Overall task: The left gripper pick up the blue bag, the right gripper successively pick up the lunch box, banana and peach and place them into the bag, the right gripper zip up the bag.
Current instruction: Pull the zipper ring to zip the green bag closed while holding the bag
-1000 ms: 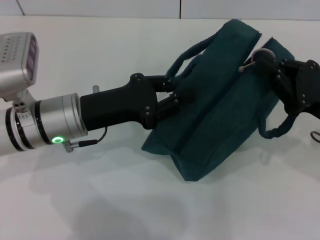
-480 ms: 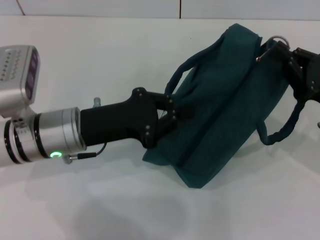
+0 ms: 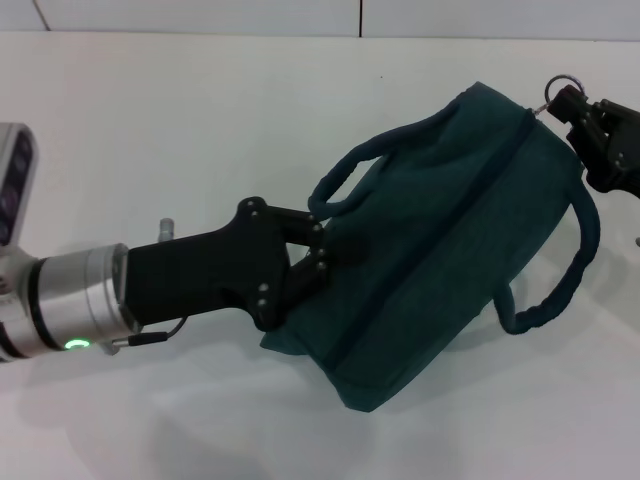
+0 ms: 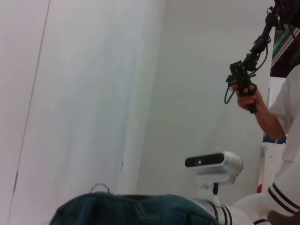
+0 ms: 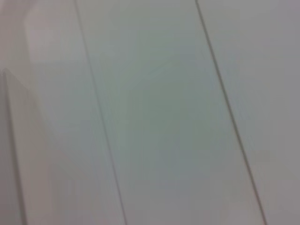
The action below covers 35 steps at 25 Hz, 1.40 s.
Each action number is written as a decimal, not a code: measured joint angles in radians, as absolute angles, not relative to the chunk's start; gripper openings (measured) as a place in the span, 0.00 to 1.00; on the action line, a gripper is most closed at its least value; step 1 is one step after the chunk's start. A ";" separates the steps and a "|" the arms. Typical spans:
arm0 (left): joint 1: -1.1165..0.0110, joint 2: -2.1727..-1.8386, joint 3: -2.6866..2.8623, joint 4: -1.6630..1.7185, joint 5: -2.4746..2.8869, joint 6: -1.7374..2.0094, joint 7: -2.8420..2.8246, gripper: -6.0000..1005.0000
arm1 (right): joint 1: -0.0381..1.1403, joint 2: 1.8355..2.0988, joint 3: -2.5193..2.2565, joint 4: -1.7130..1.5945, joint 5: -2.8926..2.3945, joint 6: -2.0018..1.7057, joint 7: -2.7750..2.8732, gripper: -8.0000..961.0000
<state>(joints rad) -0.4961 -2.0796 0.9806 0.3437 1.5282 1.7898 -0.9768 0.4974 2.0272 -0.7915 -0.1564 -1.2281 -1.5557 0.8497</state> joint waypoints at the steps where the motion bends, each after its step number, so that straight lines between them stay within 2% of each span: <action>1: -0.493 -2.078 0.978 0.344 1.528 1.795 -0.976 0.06 | 0.497 2.027 -0.792 -0.156 -1.228 -1.548 0.849 0.02; 7: -0.483 -2.065 0.952 0.345 1.523 1.818 -0.973 0.06 | 0.496 2.028 -0.798 -0.152 -1.228 -1.490 0.844 0.02; 16: -0.482 -2.065 0.884 0.345 1.506 1.802 -0.996 0.06 | 0.503 2.028 -0.852 -0.133 -1.235 -1.439 0.844 0.02; 21: -0.494 -2.070 0.823 0.346 1.503 1.713 -1.094 0.06 | 0.469 2.028 -0.881 -0.130 -1.236 -1.532 0.844 0.02; 26: -0.507 -2.048 0.814 0.404 1.479 1.621 -1.237 0.06 | 0.455 2.028 -0.881 -0.119 -1.231 -1.560 0.844 0.02; 28: -0.496 -2.044 0.813 0.480 1.476 1.613 -1.288 0.20 | 0.455 2.027 -0.881 -0.117 -1.231 -1.558 0.844 0.02; 33: -0.479 -2.056 0.794 0.692 1.478 1.608 -1.372 0.42 | 0.453 2.026 -0.882 -0.117 -1.233 -1.552 0.844 0.02; 35: -0.492 -2.059 0.811 0.768 1.512 1.606 -1.429 0.45 | 0.452 2.026 -0.882 -0.117 -1.233 -1.552 0.844 0.02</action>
<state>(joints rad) -0.4925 -2.0588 0.8106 0.7680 1.5124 1.6063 -1.4287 0.4520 2.0264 -0.8821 -0.1165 -1.2331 -1.5521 0.8436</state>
